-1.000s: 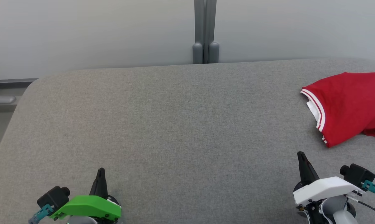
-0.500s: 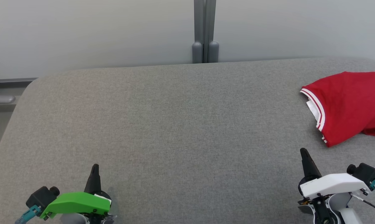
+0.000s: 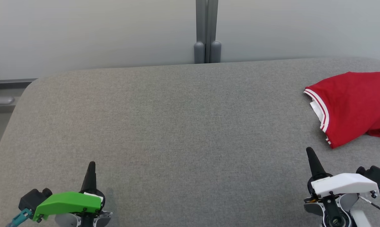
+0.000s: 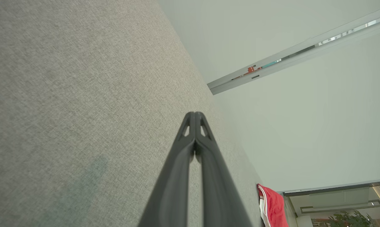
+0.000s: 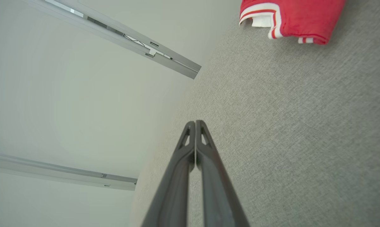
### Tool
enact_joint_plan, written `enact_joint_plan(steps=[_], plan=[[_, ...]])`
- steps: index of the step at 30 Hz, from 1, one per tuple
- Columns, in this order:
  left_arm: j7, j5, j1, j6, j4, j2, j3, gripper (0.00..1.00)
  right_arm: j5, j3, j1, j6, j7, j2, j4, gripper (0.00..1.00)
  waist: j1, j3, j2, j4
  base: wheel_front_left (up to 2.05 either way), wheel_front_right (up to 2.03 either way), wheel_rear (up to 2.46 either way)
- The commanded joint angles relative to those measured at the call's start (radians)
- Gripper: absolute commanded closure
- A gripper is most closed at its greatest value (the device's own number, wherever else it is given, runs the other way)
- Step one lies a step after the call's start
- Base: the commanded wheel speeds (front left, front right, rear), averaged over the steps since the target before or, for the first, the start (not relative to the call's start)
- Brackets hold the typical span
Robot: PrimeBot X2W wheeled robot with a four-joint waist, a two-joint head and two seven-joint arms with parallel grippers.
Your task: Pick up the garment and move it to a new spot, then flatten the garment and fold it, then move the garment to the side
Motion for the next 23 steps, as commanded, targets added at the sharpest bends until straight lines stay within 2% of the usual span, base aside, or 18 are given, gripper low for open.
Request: enact_joint_plan(steps=[1, 23], plan=[[0.008, -0.028, -0.027, -0.011, -0.015, 0.001, 0.013, 1.00, 0.031, -0.006, -0.024, -0.001, 0.008, -0.005, -0.015, 1.00, 0.0000, 0.000, 0.0000, 0.000, 0.00, 0.00, 0.00], [0.061, -0.207, -0.035, -0.043, -0.038, 0.001, 0.066, 1.00, 0.239, -0.029, -0.030, -0.001, 0.056, -0.006, -0.031, 1.00, 0.0000, 0.005, 0.0000, -0.003, 0.00, 0.00, 0.00]])
